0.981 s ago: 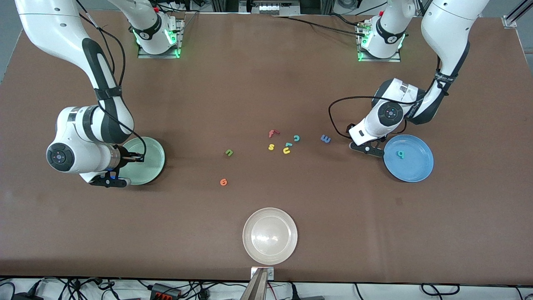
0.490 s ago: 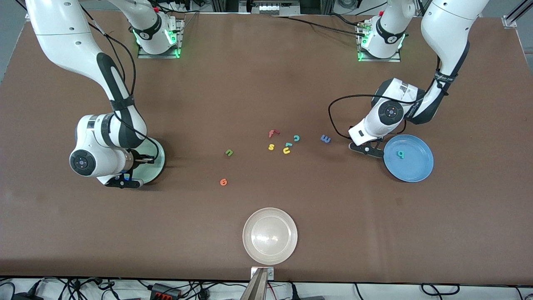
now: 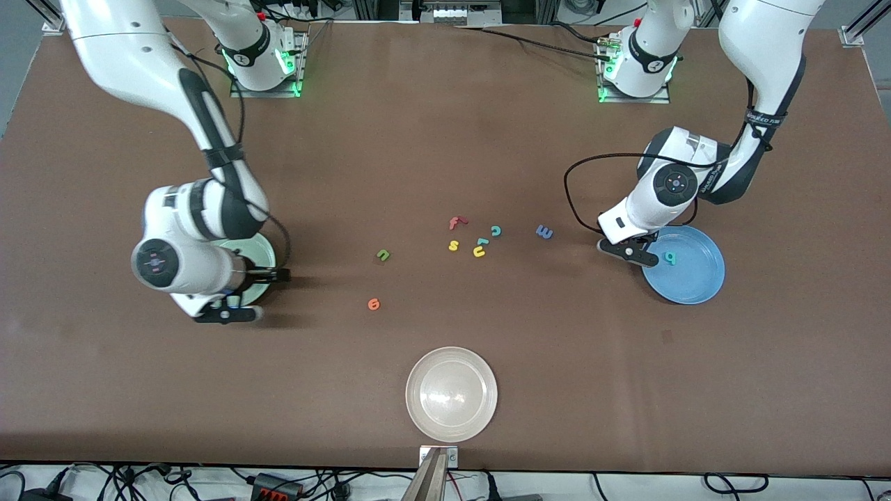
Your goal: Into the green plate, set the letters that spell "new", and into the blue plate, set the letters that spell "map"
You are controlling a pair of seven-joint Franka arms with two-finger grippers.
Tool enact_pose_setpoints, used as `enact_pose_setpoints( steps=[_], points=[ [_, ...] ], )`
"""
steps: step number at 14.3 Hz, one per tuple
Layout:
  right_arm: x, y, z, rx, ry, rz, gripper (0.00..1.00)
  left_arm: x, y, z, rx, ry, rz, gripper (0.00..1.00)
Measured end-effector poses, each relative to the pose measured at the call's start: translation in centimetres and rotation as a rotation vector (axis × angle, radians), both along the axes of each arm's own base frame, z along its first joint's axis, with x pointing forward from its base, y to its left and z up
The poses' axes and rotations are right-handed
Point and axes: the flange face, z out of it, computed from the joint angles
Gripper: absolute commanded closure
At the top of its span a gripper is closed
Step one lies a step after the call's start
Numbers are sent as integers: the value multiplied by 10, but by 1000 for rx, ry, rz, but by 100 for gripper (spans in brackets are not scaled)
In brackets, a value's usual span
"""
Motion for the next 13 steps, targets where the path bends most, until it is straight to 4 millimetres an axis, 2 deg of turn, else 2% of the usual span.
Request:
enact_pose_setpoints(
  steps=[1,2,3,6,9,10,11,13],
  points=[
    [-4,28,-2,3,-28,14,3,-1,-1,-1,0,4,-1,28],
    [-9,50,-6,3,-43,18,19,-2,-1,-4,1,10,1,19],
    [-13,66,-14,3,-52,16,22,-4,-1,-8,1,18,6,19],
    [-21,107,-34,4,-89,-18,23,-9,-4,-20,3,40,48,19],
    [-10,151,-26,6,-165,-30,23,-13,-9,-26,7,51,95,19],
    [-4,161,-19,3,-204,-10,23,-14,-9,-28,8,55,102,22],
    [2,168,-15,2,-242,7,23,-15,-9,-30,9,60,109,31],
    [8,173,-16,2,-278,24,26,-17,-10,-36,12,70,133,56]
  ],
)
